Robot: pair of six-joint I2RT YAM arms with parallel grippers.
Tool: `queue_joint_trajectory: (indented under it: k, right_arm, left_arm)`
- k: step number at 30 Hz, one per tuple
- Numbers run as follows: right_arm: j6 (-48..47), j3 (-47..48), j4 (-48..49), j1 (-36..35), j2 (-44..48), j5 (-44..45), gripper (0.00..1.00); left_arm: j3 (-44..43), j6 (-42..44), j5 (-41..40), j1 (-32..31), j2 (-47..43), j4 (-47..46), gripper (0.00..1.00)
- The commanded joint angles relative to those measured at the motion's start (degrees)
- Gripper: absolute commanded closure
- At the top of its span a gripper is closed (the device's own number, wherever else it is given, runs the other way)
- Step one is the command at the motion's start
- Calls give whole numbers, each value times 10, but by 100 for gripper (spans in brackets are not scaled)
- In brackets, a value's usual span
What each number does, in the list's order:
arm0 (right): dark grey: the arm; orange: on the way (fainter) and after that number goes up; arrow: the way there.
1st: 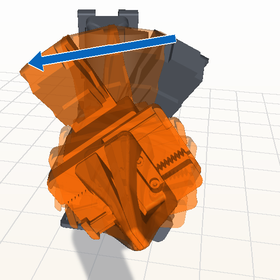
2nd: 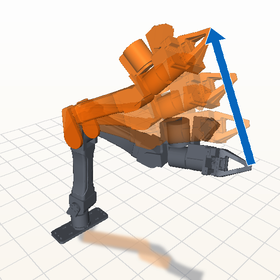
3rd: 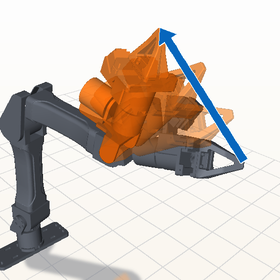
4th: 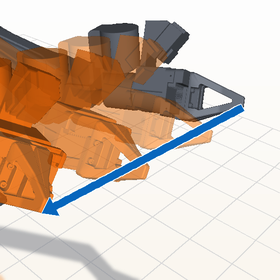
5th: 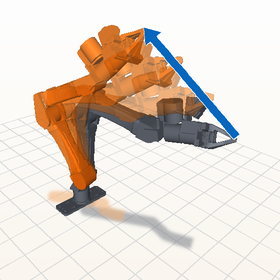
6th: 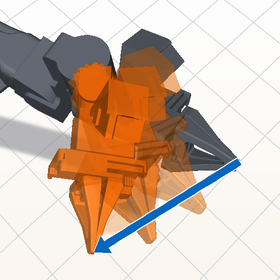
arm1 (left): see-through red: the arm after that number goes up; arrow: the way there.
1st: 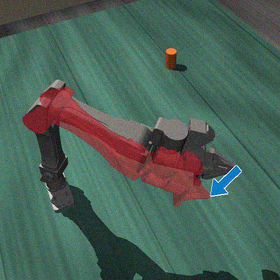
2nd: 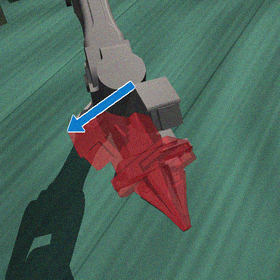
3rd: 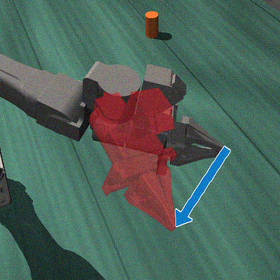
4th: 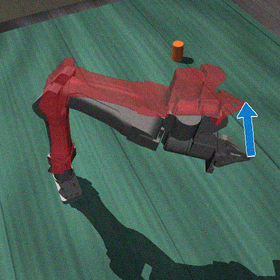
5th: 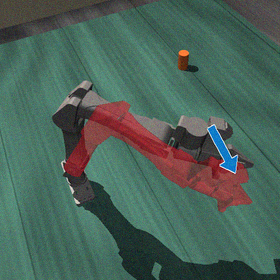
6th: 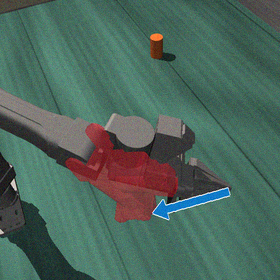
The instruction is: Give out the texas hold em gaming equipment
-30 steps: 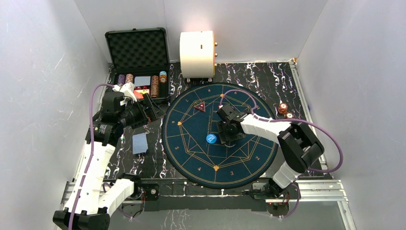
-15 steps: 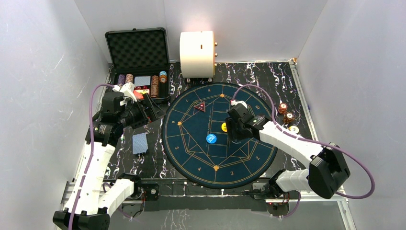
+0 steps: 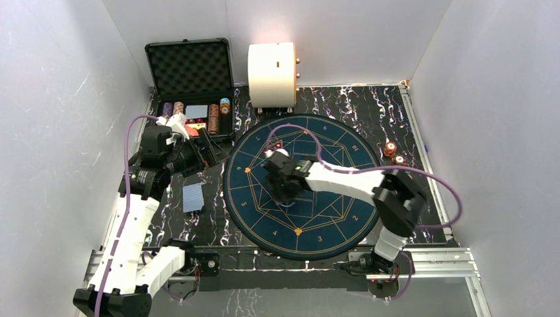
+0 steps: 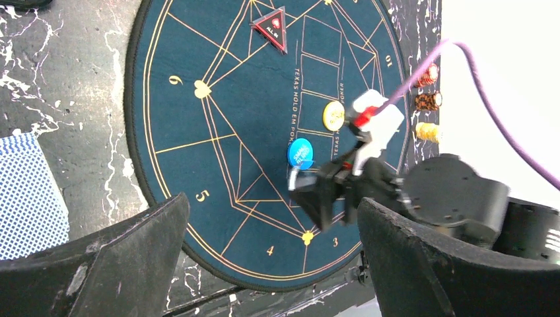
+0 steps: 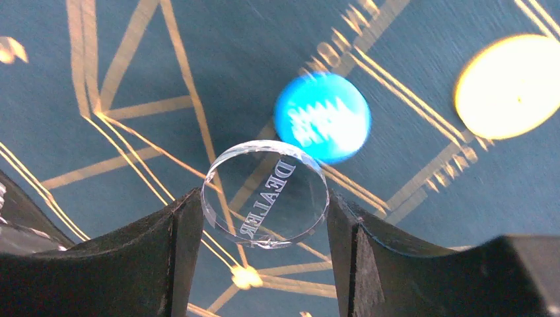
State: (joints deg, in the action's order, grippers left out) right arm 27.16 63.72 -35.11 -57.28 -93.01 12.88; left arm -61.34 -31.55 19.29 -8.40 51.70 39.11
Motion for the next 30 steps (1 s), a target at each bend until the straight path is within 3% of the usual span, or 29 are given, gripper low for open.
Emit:
queue_joint_trajectory:
  k: [1, 6, 10, 13, 17, 22, 26, 28, 30]
  right_arm:
    - [-10, 115, 32, -49, -103, 20, 51]
    - [-11, 159, 41, -71, -168, 6, 50]
    - [-16, 160, 67, -74, -190, -15, 40]
    - [-22, 181, 46, -74, -199, 6, 24]
    - [-31, 161, 44, -71, -141, 18, 2]
    - [-26, 72, 84, -24, -24, -17, 2]
    - [-35, 41, 100, -13, -10, -63, 6]
    - [-29, 54, 54, -8, -16, 2, 6]
    - [-32, 42, 44, 17, -8, 30, 14]
  left_arm:
    - [-11, 4, 3, 3, -12, 9, 1]
    - [-25, 15, -12, 2, -15, 34, 2]
    - [-29, 20, -19, 2, -16, 39, 2]
    - [-27, 19, -20, 2, -13, 37, 2]
    - [-23, 18, -15, 3, -11, 33, 2]
    - [-21, 18, -14, 3, -12, 33, 2]
    - [-17, 16, -12, 2, -12, 28, 2]
    - [-17, 15, -14, 3, -12, 28, 2]
    - [-15, 12, -13, 2, -16, 28, 2]
